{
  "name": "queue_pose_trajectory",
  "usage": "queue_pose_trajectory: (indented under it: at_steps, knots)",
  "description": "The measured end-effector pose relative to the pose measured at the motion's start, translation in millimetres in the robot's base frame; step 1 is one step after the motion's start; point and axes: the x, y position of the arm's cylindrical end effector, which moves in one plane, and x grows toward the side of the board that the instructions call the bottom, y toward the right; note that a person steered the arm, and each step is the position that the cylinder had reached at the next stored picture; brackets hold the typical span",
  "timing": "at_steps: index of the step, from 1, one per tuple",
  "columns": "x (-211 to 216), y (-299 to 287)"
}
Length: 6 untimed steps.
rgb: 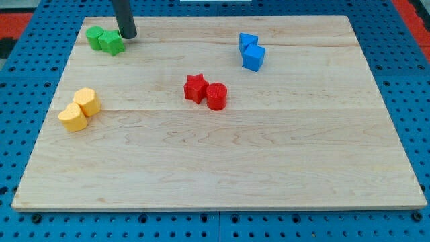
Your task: Push the red star and red circle towards the center
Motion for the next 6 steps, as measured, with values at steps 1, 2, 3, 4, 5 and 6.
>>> queue_pose_trajectory:
  at_steps: [1,2,3,4,5,6]
  knots:
    - [-5.4,38.9]
    - [38.0,112.0]
    - [79.4,133.5]
    - [87.9,71.3]
    - [138.2,55.6]
    - [162.8,108.2]
